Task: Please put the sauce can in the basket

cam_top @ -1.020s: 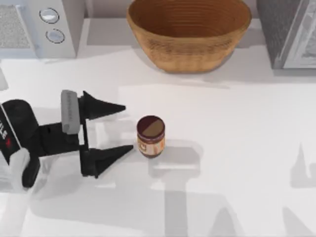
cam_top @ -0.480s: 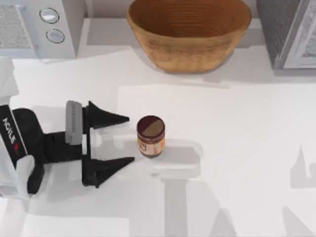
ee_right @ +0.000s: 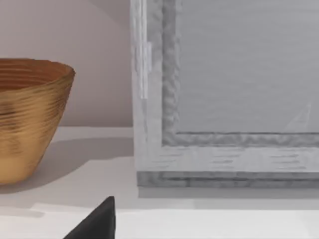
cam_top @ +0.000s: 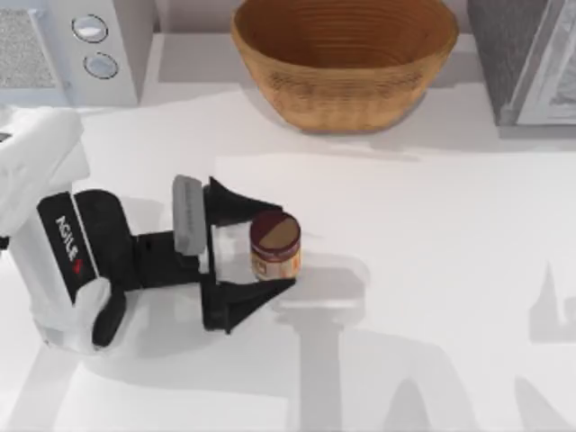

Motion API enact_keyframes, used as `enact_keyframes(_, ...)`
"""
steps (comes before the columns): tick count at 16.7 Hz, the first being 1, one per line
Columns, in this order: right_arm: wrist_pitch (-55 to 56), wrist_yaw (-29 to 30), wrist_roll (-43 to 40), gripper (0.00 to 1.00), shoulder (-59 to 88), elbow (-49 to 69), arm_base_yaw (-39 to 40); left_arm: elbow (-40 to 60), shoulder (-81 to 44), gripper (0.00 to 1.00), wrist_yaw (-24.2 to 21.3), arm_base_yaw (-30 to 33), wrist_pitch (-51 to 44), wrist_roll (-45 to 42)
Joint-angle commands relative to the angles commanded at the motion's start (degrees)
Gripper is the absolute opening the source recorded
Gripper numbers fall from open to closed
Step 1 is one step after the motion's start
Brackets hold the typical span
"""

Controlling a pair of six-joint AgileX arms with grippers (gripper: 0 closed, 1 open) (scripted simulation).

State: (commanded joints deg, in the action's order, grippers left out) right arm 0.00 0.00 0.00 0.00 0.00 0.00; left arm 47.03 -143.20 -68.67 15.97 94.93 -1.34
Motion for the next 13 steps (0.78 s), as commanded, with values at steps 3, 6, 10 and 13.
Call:
enact_keyframes(3, 0.0, 0.0, 0.0, 1.00, 0.0, 0.0, 0.0, 1.4, -0.3, 1.00, 2.9, 2.9, -0.9, 0.2)
enact_keyframes(6, 0.0, 0.0, 0.0, 1.00, 0.0, 0.0, 0.0, 1.5, -0.3, 1.00, 3.0, 3.0, -1.0, 0.2)
enact_keyframes(10, 0.0, 0.0, 0.0, 1.00, 0.0, 0.0, 0.0, 1.5, -0.3, 0.77, 3.0, 3.0, -1.0, 0.2)
enact_keyframes(13, 0.0, 0.0, 0.0, 1.00, 0.0, 0.0, 0.0, 1.5, -0.3, 0.55, 3.0, 3.0, -1.0, 0.2)
